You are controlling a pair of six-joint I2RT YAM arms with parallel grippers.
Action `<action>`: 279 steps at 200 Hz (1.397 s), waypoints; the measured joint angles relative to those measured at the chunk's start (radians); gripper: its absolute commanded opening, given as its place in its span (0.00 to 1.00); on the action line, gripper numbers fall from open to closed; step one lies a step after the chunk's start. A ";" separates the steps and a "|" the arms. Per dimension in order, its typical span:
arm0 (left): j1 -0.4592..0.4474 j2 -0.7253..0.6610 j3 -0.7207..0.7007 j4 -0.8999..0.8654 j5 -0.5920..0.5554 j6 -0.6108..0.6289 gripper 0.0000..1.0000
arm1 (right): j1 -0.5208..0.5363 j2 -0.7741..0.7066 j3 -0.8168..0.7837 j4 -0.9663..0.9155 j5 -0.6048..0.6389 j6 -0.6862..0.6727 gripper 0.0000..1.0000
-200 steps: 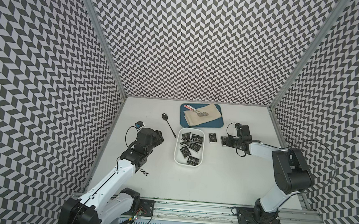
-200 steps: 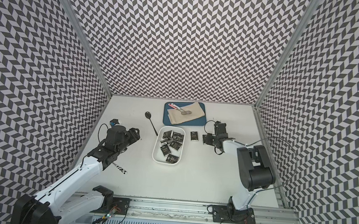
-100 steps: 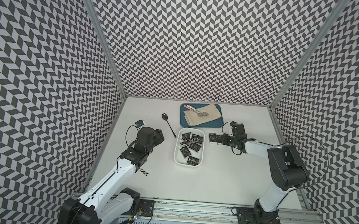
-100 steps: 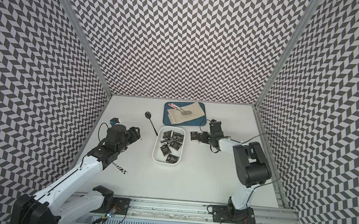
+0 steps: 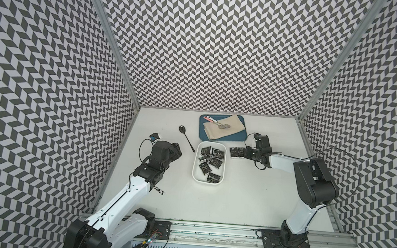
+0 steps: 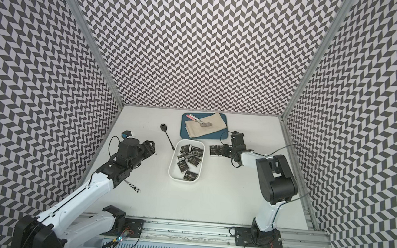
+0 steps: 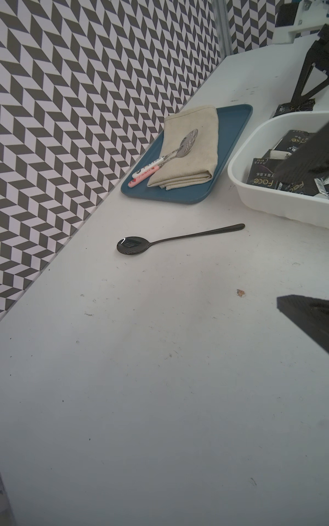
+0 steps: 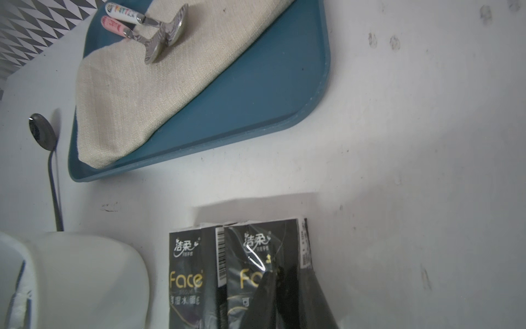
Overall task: Take the pocket tissues out of the storage box
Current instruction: Place the pocket tissues at the center of the board, then pick up the pocket tissues from the storage box.
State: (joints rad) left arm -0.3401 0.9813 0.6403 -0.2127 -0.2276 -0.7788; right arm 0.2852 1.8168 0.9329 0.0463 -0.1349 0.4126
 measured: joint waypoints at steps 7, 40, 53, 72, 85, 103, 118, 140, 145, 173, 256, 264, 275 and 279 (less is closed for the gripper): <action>0.000 0.000 0.000 0.000 -0.002 0.000 0.68 | 0.000 0.001 0.000 0.003 0.000 0.000 0.19; 0.000 0.000 0.000 -0.002 -0.006 0.000 0.68 | 0.000 0.002 -0.003 0.009 0.000 0.003 0.23; 0.000 0.000 0.000 -0.003 -0.007 0.000 0.68 | 0.000 0.001 -0.006 0.011 0.000 0.008 0.30; 0.000 0.000 0.000 -0.003 -0.007 0.000 0.68 | 0.001 -0.015 -0.021 0.005 0.001 0.010 0.36; 0.000 0.000 0.000 -0.004 -0.008 0.000 0.68 | 0.001 -0.035 -0.027 -0.015 0.005 0.011 0.37; 0.000 0.000 0.000 -0.006 -0.011 0.000 0.68 | 0.001 -0.074 -0.028 -0.043 0.005 0.010 0.39; 0.000 -0.001 0.001 -0.007 -0.012 0.000 0.68 | 0.002 -0.114 -0.025 -0.063 0.006 0.005 0.39; 0.000 -0.003 0.005 -0.009 -0.013 0.000 0.68 | 0.012 -0.179 -0.015 -0.085 0.008 -0.006 0.40; 0.000 -0.004 0.006 -0.009 -0.014 0.000 0.68 | 0.016 -0.195 -0.013 -0.088 0.007 -0.011 0.40; 0.000 -0.005 0.010 -0.010 -0.014 -0.001 0.68 | 0.064 -0.256 0.014 -0.096 -0.026 -0.063 0.44; -0.001 -0.007 0.009 -0.014 -0.017 -0.004 0.69 | 0.452 -0.177 0.193 -0.143 -0.104 -0.474 0.52; -0.001 -0.009 0.009 -0.014 -0.016 -0.005 0.69 | 0.463 -0.166 0.193 -0.143 -0.100 -0.530 0.52; -0.001 -0.011 0.009 -0.014 -0.013 -0.008 0.68 | 0.465 -0.152 0.192 -0.142 -0.093 -0.599 0.53; -0.001 -0.011 0.009 -0.014 -0.012 -0.008 0.68 | 0.463 -0.147 0.191 -0.142 -0.089 -0.626 0.54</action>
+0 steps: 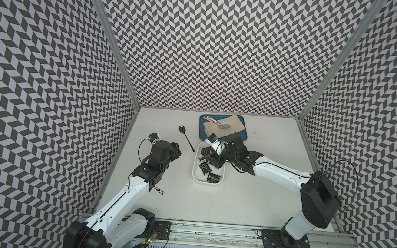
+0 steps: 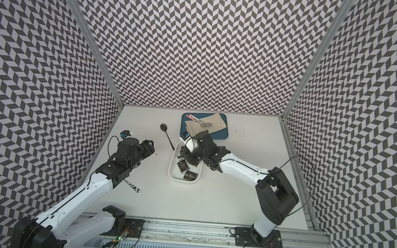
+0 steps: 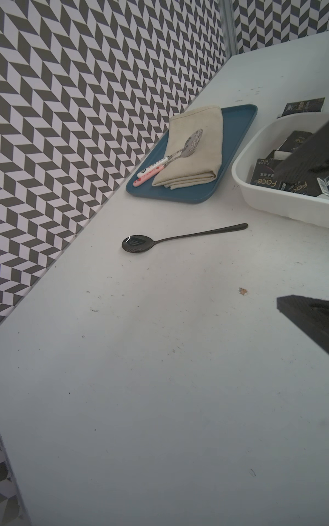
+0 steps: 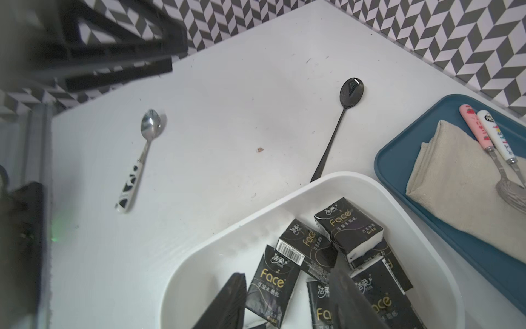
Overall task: Take the pocket tissues out of the storage box
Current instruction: Pick up the pocket tissues from the storage box.
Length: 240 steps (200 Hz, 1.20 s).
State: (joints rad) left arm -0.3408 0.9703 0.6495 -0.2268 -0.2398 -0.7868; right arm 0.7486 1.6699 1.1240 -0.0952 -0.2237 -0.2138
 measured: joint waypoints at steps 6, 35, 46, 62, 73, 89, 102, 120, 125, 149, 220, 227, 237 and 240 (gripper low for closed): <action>0.000 0.000 0.000 0.000 0.000 0.000 0.69 | -0.002 0.005 -0.003 0.003 0.008 -0.037 0.55; 0.000 -0.004 0.000 -0.002 0.002 -0.004 0.69 | -0.008 0.019 -0.024 0.035 0.019 -0.192 0.56; 0.000 -0.008 0.000 -0.003 0.002 -0.007 0.69 | -0.008 0.026 -0.032 0.054 0.019 -0.240 0.56; 0.000 -0.010 0.000 -0.003 0.002 -0.009 0.69 | -0.004 0.042 -0.047 0.087 0.022 -0.307 0.57; 0.000 -0.010 0.000 -0.005 0.002 -0.011 0.69 | -0.002 0.057 -0.055 0.104 0.026 -0.339 0.57; 0.000 -0.010 0.000 -0.007 0.002 -0.011 0.69 | 0.005 0.081 -0.056 0.118 0.035 -0.373 0.58; 0.000 -0.010 0.000 -0.007 0.002 -0.012 0.69 | 0.014 0.100 -0.057 0.133 0.047 -0.401 0.59; 0.000 -0.010 0.000 -0.007 0.002 -0.012 0.69 | 0.029 0.124 -0.052 0.143 0.062 -0.430 0.59; 0.000 -0.010 0.000 -0.007 0.002 -0.013 0.69 | 0.034 0.133 -0.047 0.143 0.066 -0.436 0.59; 0.000 -0.010 0.000 -0.007 0.002 -0.013 0.69 | 0.050 0.174 -0.023 0.145 0.087 -0.463 0.59; 0.005 -0.011 0.000 -0.011 0.002 -0.011 0.69 | 0.059 0.237 0.037 0.137 0.120 -0.504 0.58; 0.007 -0.011 0.000 -0.013 0.002 -0.011 0.69 | 0.060 0.244 0.047 0.129 0.121 -0.506 0.58; 0.010 -0.011 0.000 -0.015 0.002 -0.011 0.69 | 0.060 0.256 0.060 0.120 0.122 -0.510 0.57; 0.010 -0.012 0.000 -0.016 0.002 -0.011 0.69 | 0.061 0.258 0.063 0.118 0.123 -0.511 0.57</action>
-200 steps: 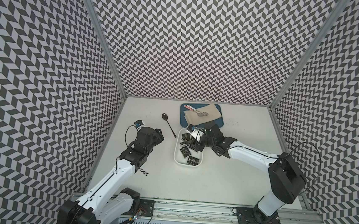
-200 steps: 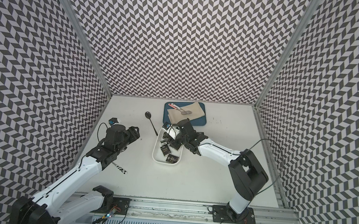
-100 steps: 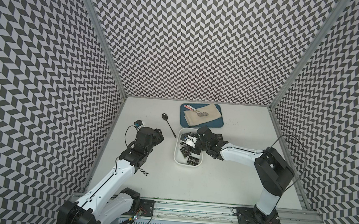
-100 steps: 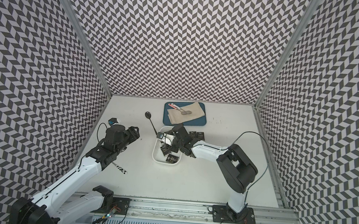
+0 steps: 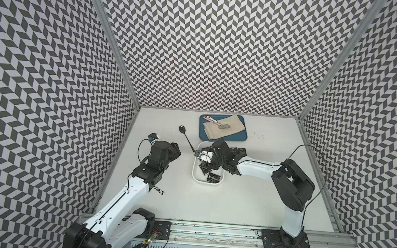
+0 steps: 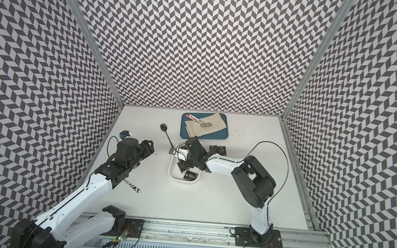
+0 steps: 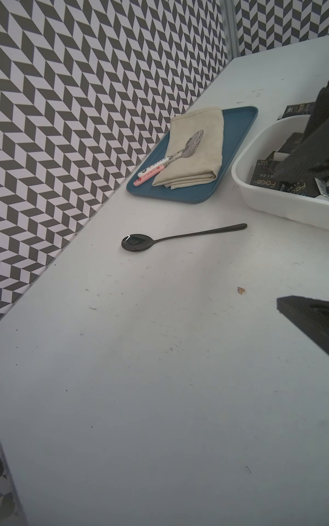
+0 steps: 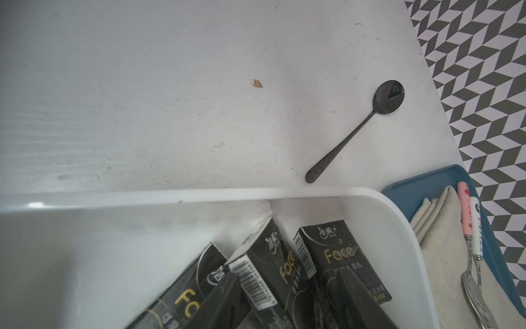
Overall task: Take the pocket tissues out of the storage box
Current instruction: Pick up the pocket tissues from the storage box.
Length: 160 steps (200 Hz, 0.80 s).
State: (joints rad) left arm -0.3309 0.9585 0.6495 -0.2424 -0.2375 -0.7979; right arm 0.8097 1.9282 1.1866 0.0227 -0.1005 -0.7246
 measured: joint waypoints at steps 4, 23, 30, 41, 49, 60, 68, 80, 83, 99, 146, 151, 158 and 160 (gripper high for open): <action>0.000 -0.001 0.000 0.000 0.000 0.000 0.69 | 0.000 0.003 0.003 -0.001 0.000 -0.001 0.57; 0.005 -0.006 0.000 0.000 0.000 0.000 0.69 | 0.001 0.009 0.006 -0.006 0.000 -0.005 0.57; 0.006 -0.006 0.000 0.000 0.000 0.000 0.69 | 0.002 0.009 0.006 -0.009 0.000 -0.006 0.57; 0.011 -0.006 0.000 0.000 0.000 0.000 0.69 | 0.003 0.009 0.006 -0.010 -0.001 -0.008 0.57; 0.011 -0.006 0.000 0.000 0.001 0.000 0.69 | 0.004 0.009 0.006 -0.013 -0.001 -0.009 0.57; 0.013 -0.006 0.000 -0.001 0.002 0.000 0.69 | 0.006 0.009 0.006 -0.020 -0.002 -0.011 0.57; 0.014 -0.006 0.000 -0.002 0.004 0.000 0.69 | 0.007 0.009 0.006 -0.024 -0.002 -0.013 0.57; 0.018 -0.010 0.000 -0.004 0.007 0.000 0.69 | 0.008 0.009 0.006 -0.030 -0.002 -0.017 0.57; 0.018 -0.012 0.000 -0.005 0.007 0.000 0.69 | 0.008 0.009 0.006 -0.031 -0.001 -0.018 0.57; 0.023 -0.019 0.000 -0.006 0.009 0.000 0.69 | 0.008 0.012 0.006 -0.037 0.004 -0.020 0.57; 0.045 -0.029 0.002 -0.010 0.019 0.001 0.69 | 0.008 0.053 0.020 -0.032 0.048 -0.020 0.44; 0.046 -0.031 0.002 -0.011 0.019 0.001 0.69 | 0.008 0.055 0.024 -0.030 0.051 -0.020 0.40; 0.046 -0.032 0.002 -0.013 0.020 0.001 0.69 | 0.008 0.057 0.030 -0.029 0.058 -0.017 0.34; 0.047 -0.033 0.002 -0.013 0.020 0.001 0.69 | 0.008 0.058 0.031 -0.030 0.058 -0.018 0.33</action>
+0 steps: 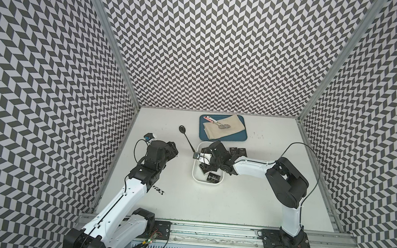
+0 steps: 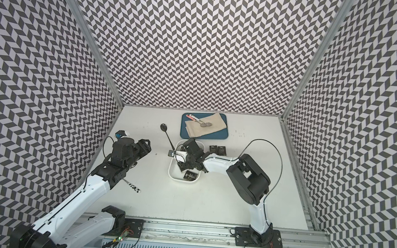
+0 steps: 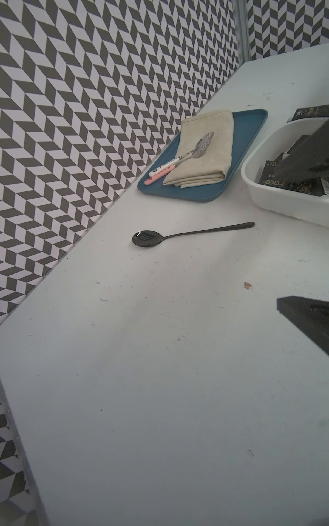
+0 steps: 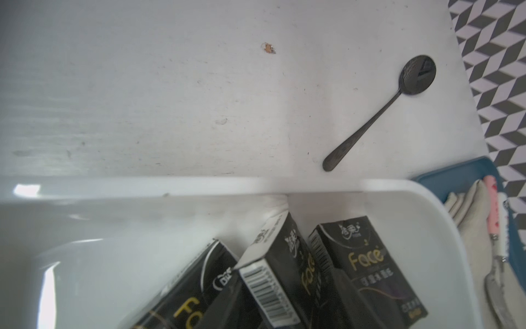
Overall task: Take the pocket tissues out of the storage box
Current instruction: Pick up the pocket tissues from the storage box, then place the pocket tissues at the center of the board.
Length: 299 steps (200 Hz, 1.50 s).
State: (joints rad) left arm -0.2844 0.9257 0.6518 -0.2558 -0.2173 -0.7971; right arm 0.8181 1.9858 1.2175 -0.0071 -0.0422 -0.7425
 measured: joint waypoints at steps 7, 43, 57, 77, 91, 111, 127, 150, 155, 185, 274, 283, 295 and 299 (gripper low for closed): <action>0.002 -0.001 0.000 0.000 0.002 0.000 0.69 | 0.000 0.001 0.002 0.001 0.004 0.001 0.29; 0.004 -0.001 0.000 0.000 0.006 0.001 0.69 | 0.000 0.001 0.002 0.003 0.011 0.002 0.18; 0.006 -0.001 0.000 0.000 0.007 0.000 0.69 | 0.000 0.000 0.002 0.002 0.009 0.002 0.18; 0.010 -0.003 0.000 0.000 0.008 0.000 0.69 | 0.000 -0.021 -0.011 -0.002 -0.005 0.013 0.17; 0.013 -0.004 0.000 0.000 0.011 0.000 0.69 | -0.004 -0.063 -0.029 -0.014 -0.026 0.034 0.17; 0.017 -0.004 0.000 0.000 0.014 0.000 0.69 | -0.024 -0.139 -0.036 -0.022 -0.079 0.089 0.17; 0.017 -0.004 0.000 0.000 0.018 0.000 0.69 | -0.063 -0.201 -0.036 -0.021 -0.134 0.148 0.16; 0.019 -0.004 -0.001 0.003 0.025 -0.001 0.70 | -0.171 -0.280 -0.046 -0.002 -0.202 0.275 0.16; 0.019 -0.004 -0.001 0.004 0.027 -0.001 0.69 | -0.194 -0.294 -0.055 0.006 -0.212 0.306 0.16; 0.021 0.000 -0.001 0.016 0.040 -0.002 0.69 | -0.369 -0.369 -0.142 0.041 -0.221 0.536 0.15; 0.021 0.024 -0.001 0.049 0.084 -0.009 0.69 | -0.671 -0.443 -0.445 0.066 -0.188 0.932 0.16; 0.021 0.026 -0.001 0.050 0.086 -0.009 0.69 | -0.675 -0.443 -0.456 0.066 -0.192 0.946 0.16; 0.021 0.029 -0.001 0.054 0.091 -0.009 0.69 | -0.683 -0.443 -0.466 0.066 -0.198 0.957 0.16; 0.021 0.029 -0.001 0.054 0.092 -0.009 0.69 | -0.686 -0.443 -0.467 0.067 -0.200 0.960 0.16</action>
State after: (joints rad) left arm -0.2630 0.9546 0.6510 -0.2016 -0.1249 -0.8062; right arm 0.1318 1.5433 0.7502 0.0597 -0.2420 0.2173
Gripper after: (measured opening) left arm 0.689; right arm 0.169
